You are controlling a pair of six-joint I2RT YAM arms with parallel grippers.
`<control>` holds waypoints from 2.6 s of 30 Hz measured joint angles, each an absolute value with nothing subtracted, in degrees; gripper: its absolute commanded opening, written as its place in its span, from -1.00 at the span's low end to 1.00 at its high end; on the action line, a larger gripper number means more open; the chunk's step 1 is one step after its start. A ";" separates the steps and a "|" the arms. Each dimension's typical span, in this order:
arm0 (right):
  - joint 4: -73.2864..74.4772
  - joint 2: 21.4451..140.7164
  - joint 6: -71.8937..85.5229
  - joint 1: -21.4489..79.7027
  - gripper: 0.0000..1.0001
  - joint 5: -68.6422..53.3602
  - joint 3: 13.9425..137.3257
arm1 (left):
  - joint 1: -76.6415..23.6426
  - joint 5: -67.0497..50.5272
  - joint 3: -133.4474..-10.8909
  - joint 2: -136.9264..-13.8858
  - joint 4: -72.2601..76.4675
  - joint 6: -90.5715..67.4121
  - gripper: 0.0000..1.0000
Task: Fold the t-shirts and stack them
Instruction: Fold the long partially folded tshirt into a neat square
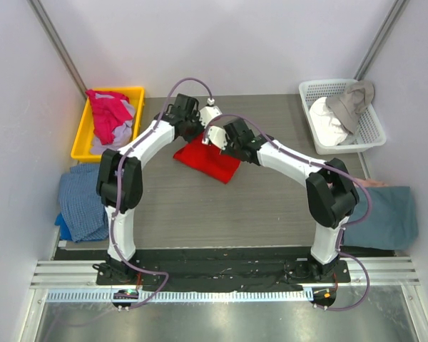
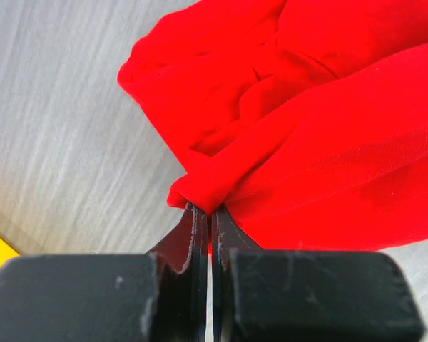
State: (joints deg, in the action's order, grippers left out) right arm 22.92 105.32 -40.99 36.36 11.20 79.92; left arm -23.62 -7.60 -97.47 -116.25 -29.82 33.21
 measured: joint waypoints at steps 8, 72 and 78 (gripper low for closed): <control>22.63 108.12 -42.39 34.20 -0.98 10.57 82.87 | -23.49 -6.98 -101.56 -119.70 -29.41 33.01 -1.00; 16.29 128.97 -44.21 26.00 -0.01 16.62 102.59 | -25.28 11.20 -110.30 -131.28 -12.67 32.27 -0.08; 15.57 128.97 -44.34 26.06 0.00 17.23 103.02 | -25.15 10.35 -109.32 -129.67 -14.79 28.56 -0.07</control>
State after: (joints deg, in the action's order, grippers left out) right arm 15.57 128.97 -44.34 26.06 17.23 103.02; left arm -25.15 10.35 -109.32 -129.67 -14.79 28.56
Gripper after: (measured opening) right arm 0.496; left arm 0.465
